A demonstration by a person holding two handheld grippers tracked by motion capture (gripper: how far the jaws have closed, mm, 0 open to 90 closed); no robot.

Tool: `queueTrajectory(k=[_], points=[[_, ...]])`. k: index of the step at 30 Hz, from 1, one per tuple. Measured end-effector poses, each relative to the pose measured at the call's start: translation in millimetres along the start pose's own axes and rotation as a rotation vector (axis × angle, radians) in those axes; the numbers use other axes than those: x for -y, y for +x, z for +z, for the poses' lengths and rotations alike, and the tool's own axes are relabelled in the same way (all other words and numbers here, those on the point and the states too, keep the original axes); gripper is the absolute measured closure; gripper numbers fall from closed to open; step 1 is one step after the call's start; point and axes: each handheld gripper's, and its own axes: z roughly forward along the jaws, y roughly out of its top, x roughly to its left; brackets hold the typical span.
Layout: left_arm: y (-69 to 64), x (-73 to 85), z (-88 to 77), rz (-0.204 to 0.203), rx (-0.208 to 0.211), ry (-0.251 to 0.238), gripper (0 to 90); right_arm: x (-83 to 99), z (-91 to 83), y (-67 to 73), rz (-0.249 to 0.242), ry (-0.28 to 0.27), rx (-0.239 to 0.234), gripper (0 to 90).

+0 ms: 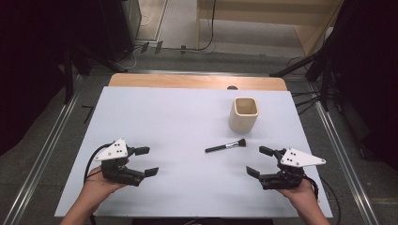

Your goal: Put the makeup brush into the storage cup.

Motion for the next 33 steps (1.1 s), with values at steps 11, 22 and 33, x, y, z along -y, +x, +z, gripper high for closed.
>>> queueTrajectory(k=[11,22,33], points=[[0.1,0.0,0.0,-0.003,-0.002,0.001,19.6,0.1,-0.1,0.4,0.0,0.0,-0.001,14.1],[0.1,0.0,-0.2,0.0,-0.003,0.0,19.8,0.3,0.4,0.8,-0.004,0.003,-0.002,14.2],[-0.2,-0.1,-0.2,0.001,-0.002,-0.001,20.0,0.4,0.3,0.7,-0.003,-0.001,0.005,14.2]])
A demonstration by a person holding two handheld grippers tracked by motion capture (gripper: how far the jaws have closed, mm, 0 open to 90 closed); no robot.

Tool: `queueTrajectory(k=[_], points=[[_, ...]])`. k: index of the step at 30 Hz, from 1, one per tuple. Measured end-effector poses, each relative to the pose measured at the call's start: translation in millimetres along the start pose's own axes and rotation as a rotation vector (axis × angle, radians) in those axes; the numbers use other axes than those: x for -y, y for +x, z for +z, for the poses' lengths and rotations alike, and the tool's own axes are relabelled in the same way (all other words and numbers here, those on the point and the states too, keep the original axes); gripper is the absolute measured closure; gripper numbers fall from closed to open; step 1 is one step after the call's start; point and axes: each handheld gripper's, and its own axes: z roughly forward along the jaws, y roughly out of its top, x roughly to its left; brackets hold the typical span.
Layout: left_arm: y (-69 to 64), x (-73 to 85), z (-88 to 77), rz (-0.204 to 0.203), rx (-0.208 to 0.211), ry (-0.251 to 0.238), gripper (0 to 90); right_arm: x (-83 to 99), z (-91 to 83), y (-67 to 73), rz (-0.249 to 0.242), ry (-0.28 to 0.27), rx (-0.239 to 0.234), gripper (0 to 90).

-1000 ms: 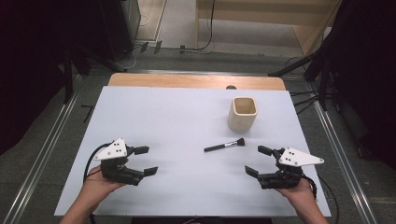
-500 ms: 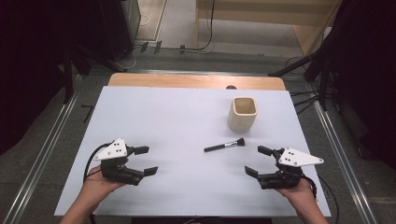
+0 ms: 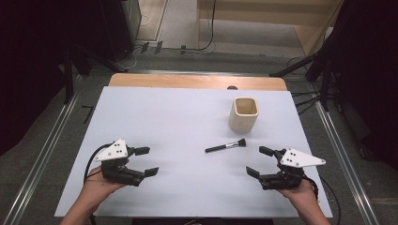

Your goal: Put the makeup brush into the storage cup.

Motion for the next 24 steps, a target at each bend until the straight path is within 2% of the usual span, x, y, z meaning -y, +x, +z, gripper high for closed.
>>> queueTrajectory(k=[6,12,24], points=[[0.3,-0.1,0.0,0.0,0.001,-0.001,20.0,-1.5,3.0,1.1,0.013,-0.015,-0.002,14.2],[-0.2,-0.1,0.3,-0.001,-0.001,0.001,20.0,-2.7,6.8,2.1,0.001,-0.013,-0.003,14.2],[-0.3,0.1,1.5,-0.001,0.001,0.004,20.1,-8.2,16.1,0.1,0.001,-0.022,0.021,14.2]])
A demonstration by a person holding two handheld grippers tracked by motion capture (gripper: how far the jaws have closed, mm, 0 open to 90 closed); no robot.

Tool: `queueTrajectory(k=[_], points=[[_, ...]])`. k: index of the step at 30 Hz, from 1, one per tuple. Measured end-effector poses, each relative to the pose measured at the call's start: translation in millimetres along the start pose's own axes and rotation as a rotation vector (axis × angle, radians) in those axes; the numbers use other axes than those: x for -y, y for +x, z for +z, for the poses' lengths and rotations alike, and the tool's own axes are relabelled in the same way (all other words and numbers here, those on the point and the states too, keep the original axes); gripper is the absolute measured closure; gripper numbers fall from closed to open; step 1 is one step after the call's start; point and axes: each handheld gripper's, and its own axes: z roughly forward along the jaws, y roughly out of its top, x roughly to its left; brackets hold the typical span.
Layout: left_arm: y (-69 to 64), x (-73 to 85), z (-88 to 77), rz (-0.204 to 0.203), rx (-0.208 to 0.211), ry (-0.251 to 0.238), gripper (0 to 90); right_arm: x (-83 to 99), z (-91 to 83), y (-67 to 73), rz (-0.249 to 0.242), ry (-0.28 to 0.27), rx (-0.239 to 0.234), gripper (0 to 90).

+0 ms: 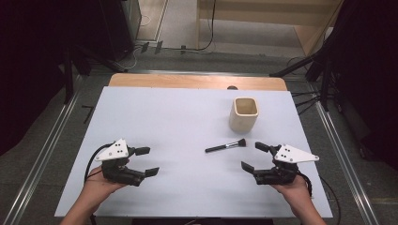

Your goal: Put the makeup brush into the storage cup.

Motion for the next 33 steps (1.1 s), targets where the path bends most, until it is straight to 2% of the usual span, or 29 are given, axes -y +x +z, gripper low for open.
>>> queueTrajectory(k=[24,33], points=[[0.2,-0.2,0.7,0.004,0.007,0.006,20.2,-17.0,39.4,-12.3,0.007,-0.027,0.052,14.3],[0.3,-0.2,0.8,0.004,0.008,0.006,20.2,-24.6,52.4,-15.4,0.008,-0.039,0.051,14.6]])
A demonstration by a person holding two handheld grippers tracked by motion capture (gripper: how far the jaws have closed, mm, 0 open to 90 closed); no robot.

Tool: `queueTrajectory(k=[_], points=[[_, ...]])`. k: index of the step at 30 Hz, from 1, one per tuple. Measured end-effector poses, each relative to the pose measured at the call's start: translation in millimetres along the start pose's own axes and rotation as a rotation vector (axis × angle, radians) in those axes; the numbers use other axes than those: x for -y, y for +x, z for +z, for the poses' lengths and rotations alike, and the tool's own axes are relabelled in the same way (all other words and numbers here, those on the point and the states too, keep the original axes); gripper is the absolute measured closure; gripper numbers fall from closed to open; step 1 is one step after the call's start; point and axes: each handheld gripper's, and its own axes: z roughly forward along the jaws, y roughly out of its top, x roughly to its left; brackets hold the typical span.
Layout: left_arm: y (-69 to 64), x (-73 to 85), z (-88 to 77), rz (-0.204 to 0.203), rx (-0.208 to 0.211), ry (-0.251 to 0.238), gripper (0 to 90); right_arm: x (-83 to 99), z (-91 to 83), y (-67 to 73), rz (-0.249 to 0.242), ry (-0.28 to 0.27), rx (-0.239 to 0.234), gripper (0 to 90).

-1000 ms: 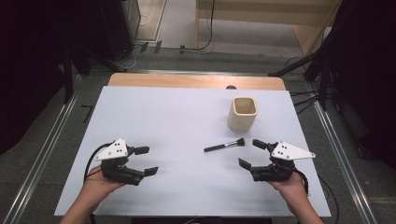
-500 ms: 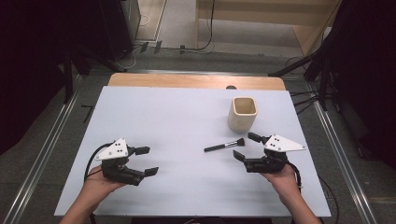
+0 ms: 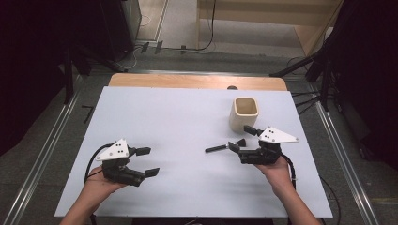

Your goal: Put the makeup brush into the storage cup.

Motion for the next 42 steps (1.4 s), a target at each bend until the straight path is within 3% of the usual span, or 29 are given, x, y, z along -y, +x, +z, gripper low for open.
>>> queueTrajectory(k=[20,32,35,38,39,42], points=[[0.3,-0.1,0.1,-0.002,0.006,0.003,20.3,-12.5,28.6,-0.2,-0.007,-0.023,-0.018,17.7],[0.5,0.0,0.4,-0.002,0.001,0.008,20.3,-14.9,43.0,0.3,-0.015,-0.001,-0.035,17.6],[0.8,0.0,0.1,-0.002,0.002,0.007,20.3,-16.2,42.7,-0.9,-0.027,0.036,-0.054,17.6],[0.3,0.2,0.1,-0.001,0.0,0.009,20.4,-19.6,42.9,-1.9,-0.032,0.129,-0.058,17.5],[0.1,0.3,0.0,-0.001,0.0,0.009,20.4,-19.6,42.9,-1.9,-0.032,0.129,-0.058,17.5],[0.3,0.7,0.0,-0.004,0.0,0.009,20.4,-20.7,44.0,-2.3,-0.04,0.206,-0.069,17.5]])
